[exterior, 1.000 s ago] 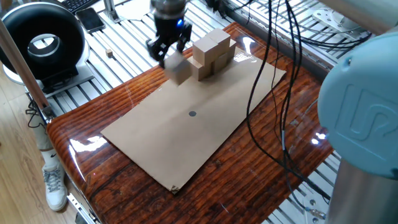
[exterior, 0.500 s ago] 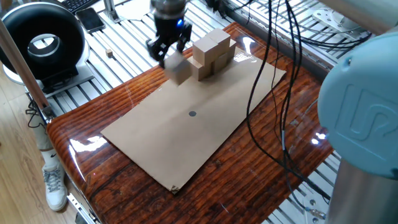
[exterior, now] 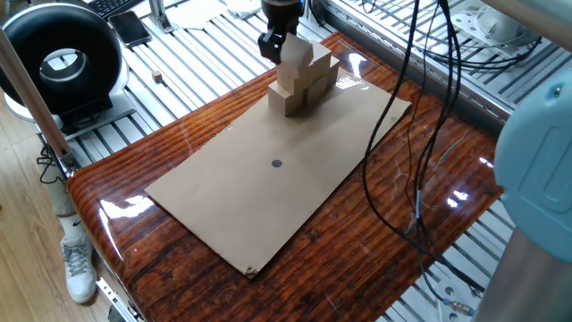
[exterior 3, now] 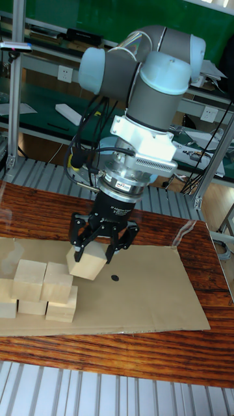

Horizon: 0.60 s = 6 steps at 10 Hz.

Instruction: Stack the blocks into a pyramid shape

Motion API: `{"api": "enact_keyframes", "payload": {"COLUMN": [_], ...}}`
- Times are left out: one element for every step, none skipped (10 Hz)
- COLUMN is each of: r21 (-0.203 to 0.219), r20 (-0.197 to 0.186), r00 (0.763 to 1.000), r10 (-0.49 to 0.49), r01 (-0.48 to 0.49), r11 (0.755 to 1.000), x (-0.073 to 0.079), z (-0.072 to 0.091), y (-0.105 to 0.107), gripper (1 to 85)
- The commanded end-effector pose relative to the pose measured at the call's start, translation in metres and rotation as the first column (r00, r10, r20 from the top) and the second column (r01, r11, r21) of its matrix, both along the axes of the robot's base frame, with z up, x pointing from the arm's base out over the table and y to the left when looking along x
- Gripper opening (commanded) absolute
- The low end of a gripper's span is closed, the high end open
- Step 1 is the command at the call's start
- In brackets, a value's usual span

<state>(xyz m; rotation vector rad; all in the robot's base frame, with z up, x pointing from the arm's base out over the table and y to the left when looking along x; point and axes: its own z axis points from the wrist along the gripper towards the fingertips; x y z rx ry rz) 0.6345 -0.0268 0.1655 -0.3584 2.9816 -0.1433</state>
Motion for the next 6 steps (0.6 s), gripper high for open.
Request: {"api": "enact_keyframes", "payload": {"r21": [0.115, 0.150, 0.164, 0.171, 0.184, 0.191], "r20": [-0.049, -0.065, -0.071, -0.077, -0.075, -0.057], "r00": [0.993, 0.988, 0.986, 0.982, 0.978, 0.976], "r10": [-0.105, -0.140, -0.153, -0.170, -0.195, -0.210], "r01": [0.110, 0.149, 0.163, 0.181, 0.206, 0.217], "r11": [0.987, 0.977, 0.973, 0.969, 0.961, 0.957], "x": [-0.012, -0.015, -0.015, -0.016, -0.014, -0.009], "z": [-0.001, -0.001, -0.001, -0.001, 0.000, 0.000], "y": [0.026, 0.034, 0.038, 0.039, 0.042, 0.043], "gripper": [1.0, 1.0, 1.0, 1.0, 1.0, 1.0]}}
